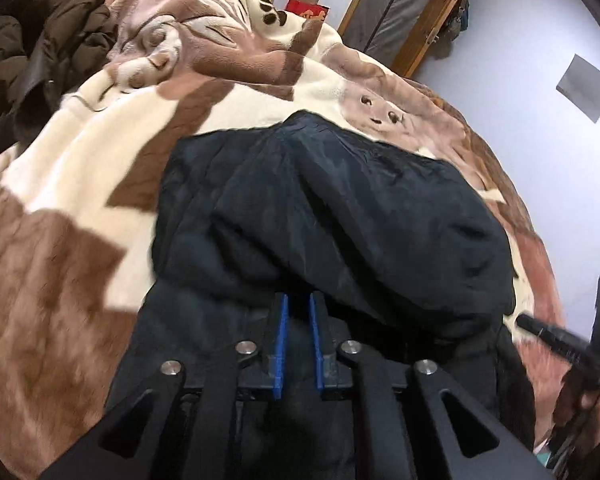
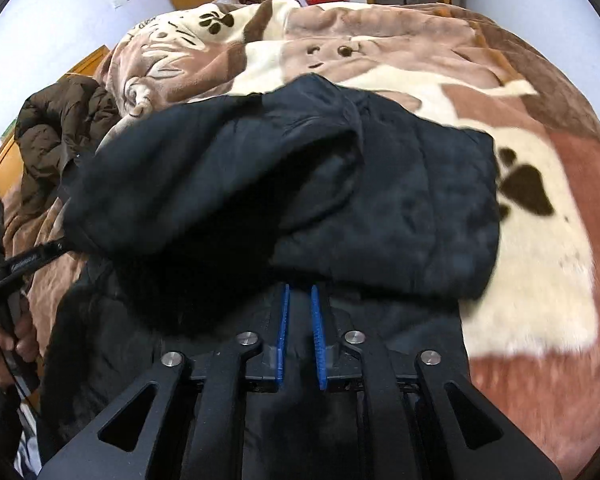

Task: Fold large clothes
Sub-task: 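Fold the hood down toward the hem with both tools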

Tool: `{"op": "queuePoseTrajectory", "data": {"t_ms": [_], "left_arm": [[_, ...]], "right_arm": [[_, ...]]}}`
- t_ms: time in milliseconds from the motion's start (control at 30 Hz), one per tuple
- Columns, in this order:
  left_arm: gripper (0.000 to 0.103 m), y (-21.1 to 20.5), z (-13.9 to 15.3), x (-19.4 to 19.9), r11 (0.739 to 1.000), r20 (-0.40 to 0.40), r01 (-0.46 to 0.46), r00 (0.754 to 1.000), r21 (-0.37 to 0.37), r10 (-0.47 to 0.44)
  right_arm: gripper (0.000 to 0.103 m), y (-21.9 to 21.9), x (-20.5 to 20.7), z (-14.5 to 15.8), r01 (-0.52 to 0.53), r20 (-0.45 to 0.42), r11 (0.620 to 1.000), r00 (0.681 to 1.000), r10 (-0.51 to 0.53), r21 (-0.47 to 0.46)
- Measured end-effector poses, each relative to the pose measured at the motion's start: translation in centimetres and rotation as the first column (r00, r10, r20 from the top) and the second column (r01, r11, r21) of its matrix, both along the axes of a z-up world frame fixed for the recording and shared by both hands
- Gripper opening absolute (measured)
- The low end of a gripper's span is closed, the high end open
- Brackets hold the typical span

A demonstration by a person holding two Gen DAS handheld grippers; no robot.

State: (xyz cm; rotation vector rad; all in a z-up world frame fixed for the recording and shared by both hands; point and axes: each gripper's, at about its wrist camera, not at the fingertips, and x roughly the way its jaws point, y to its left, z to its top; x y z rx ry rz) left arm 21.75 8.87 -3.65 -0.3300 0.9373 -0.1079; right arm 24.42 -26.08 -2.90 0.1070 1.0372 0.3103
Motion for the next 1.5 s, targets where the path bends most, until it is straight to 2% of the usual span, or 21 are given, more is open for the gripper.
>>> {"op": "queuePoseTrajectory", "data": {"t_ms": [67,133,200,300,400,533,633,700,867,967,1067,1133,1267,1367,1433,1500], "left_arm": [[0.024,0.2,0.9,-1.5,1.0,0.028,-0.005,1.0,0.019,0.004],[0.029,-0.1,2.6,-1.4,1.0,0.074,-0.005,0.997,0.026,0.003],[0.039,-0.8,4.0,-0.2,1.0,0.12,0.014,0.993,0.019,-0.017],[0.043,-3.0,4.7,2.7,0.998,0.158,0.055,0.986,0.032,-0.06],[0.043,-5.3,2.1,5.4,0.993,0.107,0.106,0.988,0.056,-0.112],[0.043,-7.0,-4.3,5.6,0.988,-0.012,0.14,0.99,0.058,-0.14],[0.044,-7.4,-7.7,5.0,0.988,-0.03,0.127,0.992,0.083,-0.125],[0.044,-7.4,-8.0,5.2,0.99,-0.025,0.115,0.993,0.086,-0.114],[0.044,-7.9,-7.8,6.1,0.988,-0.046,0.108,0.994,0.108,-0.104],[0.044,-7.8,-6.0,5.2,0.989,-0.069,0.108,0.992,0.098,-0.101],[0.044,-6.7,-3.3,3.7,0.993,-0.047,0.105,0.994,0.053,-0.102],[0.044,-6.0,-1.4,3.1,0.993,0.0,0.098,0.995,0.069,-0.098],[0.046,-4.9,1.5,5.5,0.994,0.085,0.054,0.994,0.099,-0.062],[0.046,-3.5,0.6,9.7,0.99,0.074,-0.022,0.997,0.138,0.012],[0.046,-2.2,-1.4,12.0,0.989,0.027,-0.059,0.998,0.138,0.056],[0.048,-1.1,-4.1,12.6,0.992,-0.002,-0.048,0.999,0.115,0.048]], "right_arm": [[0.028,-0.2,-0.2,1.3,0.016,0.037,1.0,0.999,-0.017,0.006],[0.033,0.2,0.1,2.6,0.013,0.085,1.0,0.996,-0.014,0.022],[0.034,1.3,1.5,4.0,-0.001,0.13,0.999,0.991,-0.004,0.037],[0.034,3.7,3.0,4.3,-0.022,0.167,0.999,0.986,0.016,0.033],[0.034,5.6,4.9,2.1,-0.036,0.126,0.999,0.992,0.032,0.029],[0.034,6.7,5.4,-5.1,-0.051,-0.006,0.999,0.999,0.051,-0.018],[0.034,6.1,5.2,-8.5,-0.04,-0.034,0.999,0.999,0.04,-0.012],[0.034,5.8,5.4,-8.9,-0.031,-0.023,1.0,0.999,0.03,-0.004],[0.034,6.2,6.1,-9.0,-0.026,-0.022,0.999,0.999,0.025,-0.027],[0.034,5.8,5.1,-7.1,-0.017,-0.04,1.0,0.999,0.017,-0.016],[0.034,5.0,3.2,-3.9,-0.02,0.035,1.0,0.999,0.02,-0.001],[0.034,4.3,2.6,-1.1,-0.022,0.119,1.0,0.993,0.022,-0.003],[0.035,3.7,5.7,1.3,0.007,0.188,1.0,0.982,-0.007,-0.003],[0.035,3.3,8.7,0.6,0.042,0.182,0.998,0.983,-0.034,-0.04],[0.035,2.4,10.5,-1.1,0.065,0.142,0.996,0.988,-0.056,-0.06],[0.036,1.7,11.8,-4.1,0.067,0.078,0.994,0.995,-0.06,-0.09]]}}
